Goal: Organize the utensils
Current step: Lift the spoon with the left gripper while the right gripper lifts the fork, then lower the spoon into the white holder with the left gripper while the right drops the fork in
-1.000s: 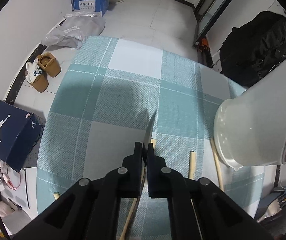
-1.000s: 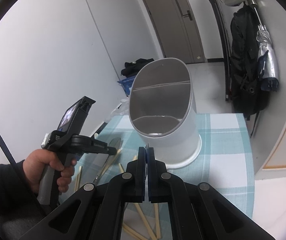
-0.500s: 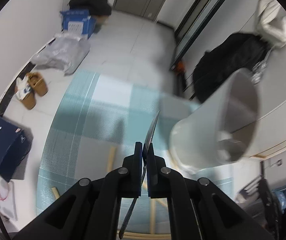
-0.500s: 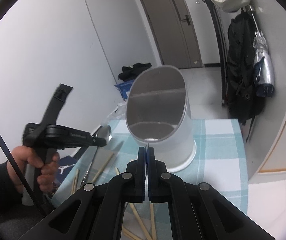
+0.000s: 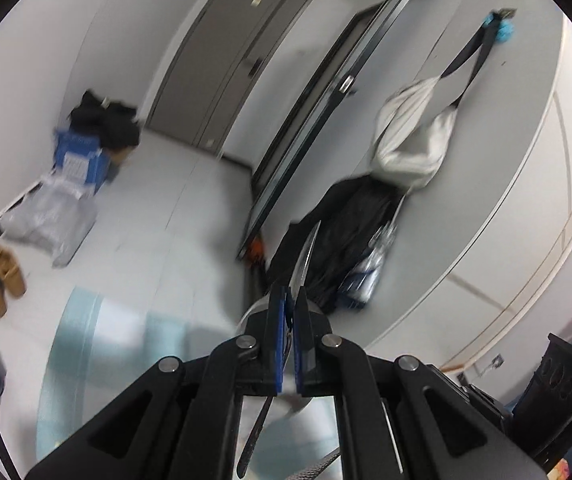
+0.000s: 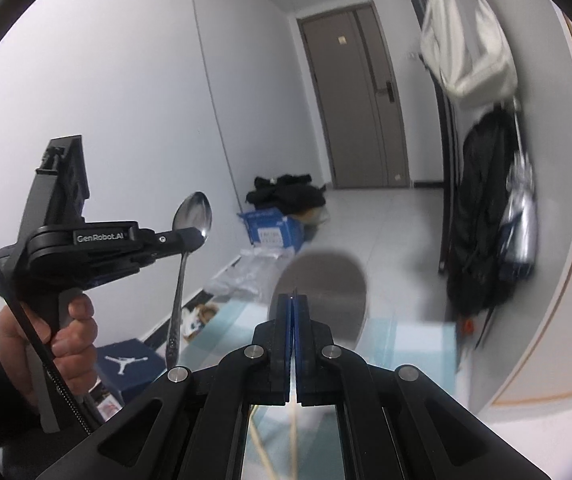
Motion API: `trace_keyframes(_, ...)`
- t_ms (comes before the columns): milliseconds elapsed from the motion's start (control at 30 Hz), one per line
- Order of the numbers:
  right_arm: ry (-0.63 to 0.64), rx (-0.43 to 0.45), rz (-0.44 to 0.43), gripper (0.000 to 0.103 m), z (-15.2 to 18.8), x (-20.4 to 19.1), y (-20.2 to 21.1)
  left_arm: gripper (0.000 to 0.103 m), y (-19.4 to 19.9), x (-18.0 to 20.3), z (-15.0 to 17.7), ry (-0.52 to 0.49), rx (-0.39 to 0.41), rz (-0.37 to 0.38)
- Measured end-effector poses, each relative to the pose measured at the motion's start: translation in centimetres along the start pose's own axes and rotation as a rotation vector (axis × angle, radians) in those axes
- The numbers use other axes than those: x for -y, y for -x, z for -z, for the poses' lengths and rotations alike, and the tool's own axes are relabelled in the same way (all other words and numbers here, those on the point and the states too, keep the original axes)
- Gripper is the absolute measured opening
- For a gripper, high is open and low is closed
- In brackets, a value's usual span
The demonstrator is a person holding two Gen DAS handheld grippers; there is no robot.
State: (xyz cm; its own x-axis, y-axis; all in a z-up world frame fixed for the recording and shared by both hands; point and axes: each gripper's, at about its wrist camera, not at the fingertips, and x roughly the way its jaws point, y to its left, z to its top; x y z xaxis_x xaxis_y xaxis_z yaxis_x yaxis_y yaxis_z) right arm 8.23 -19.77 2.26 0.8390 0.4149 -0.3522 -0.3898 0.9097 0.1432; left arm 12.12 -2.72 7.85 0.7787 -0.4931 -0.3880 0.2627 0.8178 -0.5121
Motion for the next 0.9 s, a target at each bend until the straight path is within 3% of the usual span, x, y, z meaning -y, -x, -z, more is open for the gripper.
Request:
trace_keyframes(333, 0.133, 0.108, 0.071, 0.001, -8.3, 1.2, -2.2, 0.0, -2.9, 1.0, -3.4, -0.058, 0.162, 0.133)
trace_keyframes(533, 0.188, 0.134, 0.117, 0.001, -10.2, 2.2, -4.5, 0.0, -6.1, -0.7, -3.0, -0.043, 0.14, 0.238)
trace_keyframes(733, 0.216, 0.128, 0.146, 0.001, -9.9, 3.4, -6.7, 0.0, -8.6, -1.8, -2.1, -0.049, 0.079, 0.307)
trace_keyframes(900, 0.203, 0.103, 0.138, 0.001, -9.2, 4.4, -8.0, 0.0, -9.0, -1.5, -1.5, -0.099, 0.065, 0.311)
